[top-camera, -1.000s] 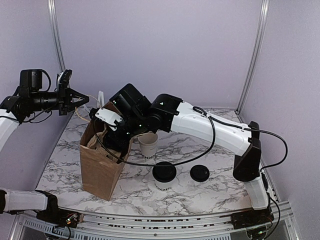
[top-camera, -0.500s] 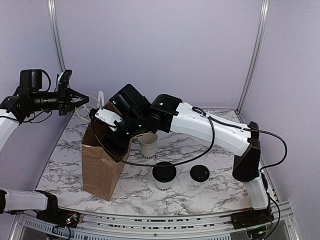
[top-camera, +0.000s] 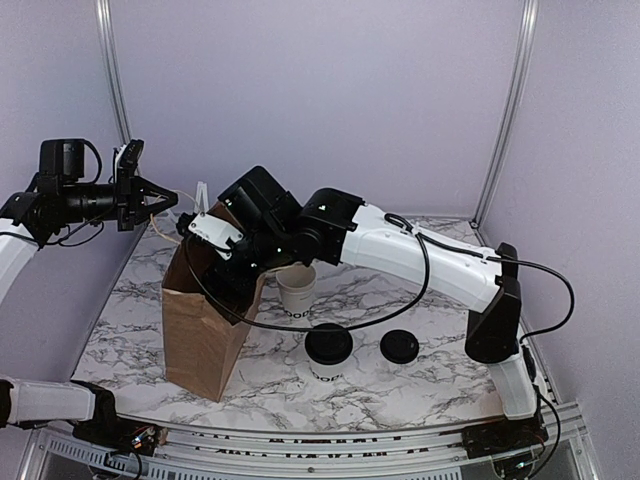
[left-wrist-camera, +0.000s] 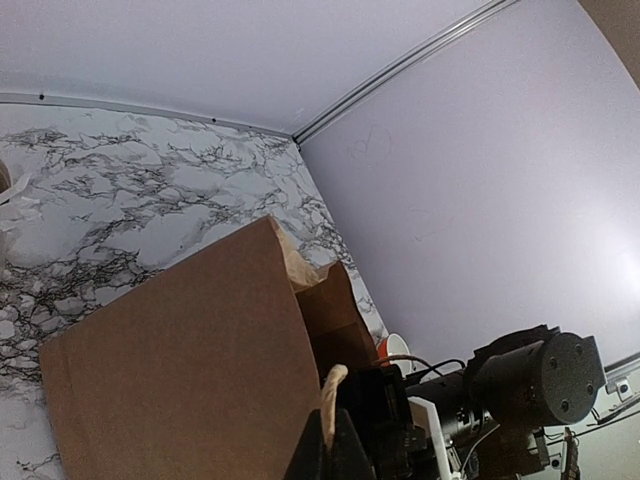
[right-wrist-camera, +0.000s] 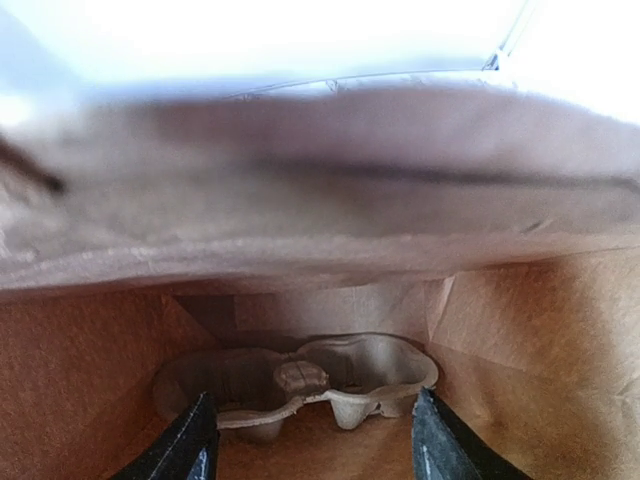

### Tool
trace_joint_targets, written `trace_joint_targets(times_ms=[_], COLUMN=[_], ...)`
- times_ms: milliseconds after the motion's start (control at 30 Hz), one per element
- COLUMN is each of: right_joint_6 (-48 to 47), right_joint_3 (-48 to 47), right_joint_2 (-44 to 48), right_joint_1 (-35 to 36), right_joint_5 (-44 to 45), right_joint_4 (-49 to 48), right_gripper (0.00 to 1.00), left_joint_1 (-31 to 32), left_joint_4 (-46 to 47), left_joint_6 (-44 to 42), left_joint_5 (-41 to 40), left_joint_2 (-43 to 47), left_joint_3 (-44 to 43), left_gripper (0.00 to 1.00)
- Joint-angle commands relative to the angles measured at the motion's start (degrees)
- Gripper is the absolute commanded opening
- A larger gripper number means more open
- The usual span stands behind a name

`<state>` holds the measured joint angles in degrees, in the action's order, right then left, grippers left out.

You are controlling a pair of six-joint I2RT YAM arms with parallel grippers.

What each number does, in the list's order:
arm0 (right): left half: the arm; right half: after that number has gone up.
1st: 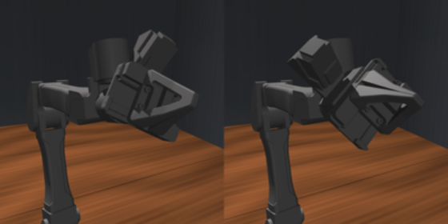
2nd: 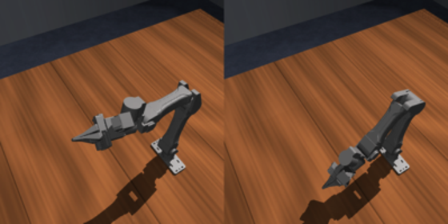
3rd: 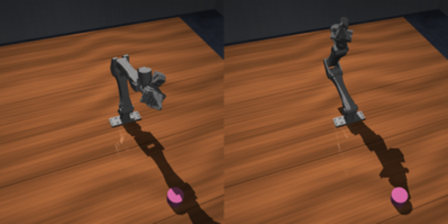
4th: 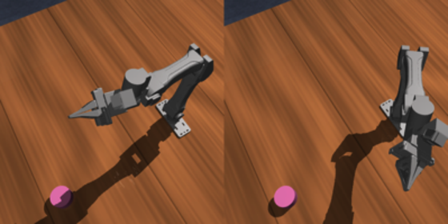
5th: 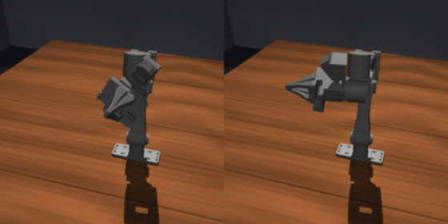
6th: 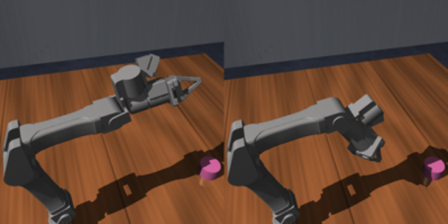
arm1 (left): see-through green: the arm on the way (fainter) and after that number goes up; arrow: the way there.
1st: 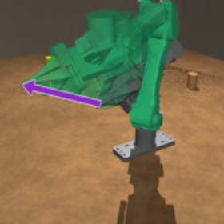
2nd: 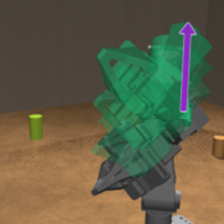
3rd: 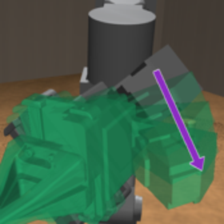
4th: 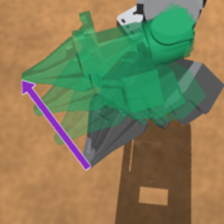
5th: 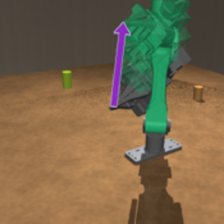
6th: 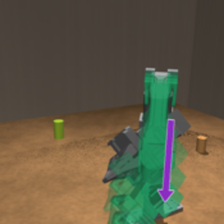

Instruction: Pack the takeout coffee

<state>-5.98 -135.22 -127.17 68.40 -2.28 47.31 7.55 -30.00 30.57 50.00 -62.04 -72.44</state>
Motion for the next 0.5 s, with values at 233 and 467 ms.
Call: trace_joint_targets(times_ms=[233, 467], right_joint_6=[-0.6, -0.7], right_joint_3=[0.0, 5.1], right_joint_2=[5.1, 7.5], right_joint_1=[0.4, 0.4], right_joint_5=[0.9, 0.9], right_joint_4=[-10.6, -21.9], right_gripper=[0.70, 0.73], left_joint_1=[-0.1, -0.1], left_joint_4=[-0.9, -0.9], left_joint_6=[-1.2, -1.3], left_joint_5=[0.8, 1.0], left_joint_2=[1.2, 1.4], left_joint_3=[0.7, 0.7], left_gripper=[0.00, 0.00])
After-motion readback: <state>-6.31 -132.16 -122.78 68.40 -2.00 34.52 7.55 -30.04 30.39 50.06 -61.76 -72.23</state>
